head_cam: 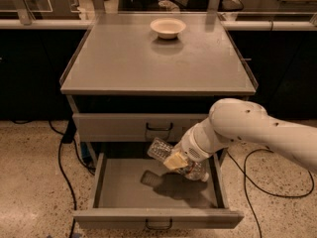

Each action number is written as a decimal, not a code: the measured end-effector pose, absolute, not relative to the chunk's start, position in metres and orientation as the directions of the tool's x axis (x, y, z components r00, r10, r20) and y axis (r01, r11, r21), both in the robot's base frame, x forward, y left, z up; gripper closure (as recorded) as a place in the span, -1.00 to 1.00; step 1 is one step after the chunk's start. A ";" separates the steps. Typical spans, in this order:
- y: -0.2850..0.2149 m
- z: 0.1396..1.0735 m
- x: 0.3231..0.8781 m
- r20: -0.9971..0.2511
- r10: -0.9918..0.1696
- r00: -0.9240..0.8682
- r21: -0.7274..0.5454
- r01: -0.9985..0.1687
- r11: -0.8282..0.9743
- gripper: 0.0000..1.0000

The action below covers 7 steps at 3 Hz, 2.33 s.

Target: Place water bottle into middle drawer

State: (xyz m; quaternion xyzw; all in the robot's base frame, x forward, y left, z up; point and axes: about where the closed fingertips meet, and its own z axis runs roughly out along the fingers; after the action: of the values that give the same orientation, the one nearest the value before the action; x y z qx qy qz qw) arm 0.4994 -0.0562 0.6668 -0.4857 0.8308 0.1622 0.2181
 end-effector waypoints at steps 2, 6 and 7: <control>-0.100 0.619 0.508 -0.515 -0.623 -0.589 0.174 -0.784 0.596 1.00; -0.066 0.536 0.514 -0.491 -0.637 -0.594 0.345 -0.804 0.484 1.00; -0.066 0.536 0.514 -0.491 -0.637 -0.594 0.345 -0.804 0.484 1.00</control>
Offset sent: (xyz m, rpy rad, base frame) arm 0.0153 -0.0804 -0.0701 0.1220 0.1338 -0.2588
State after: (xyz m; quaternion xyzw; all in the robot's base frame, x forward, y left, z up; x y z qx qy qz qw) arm 0.5139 -0.0665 0.5363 -0.4247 0.8482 0.2786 0.1501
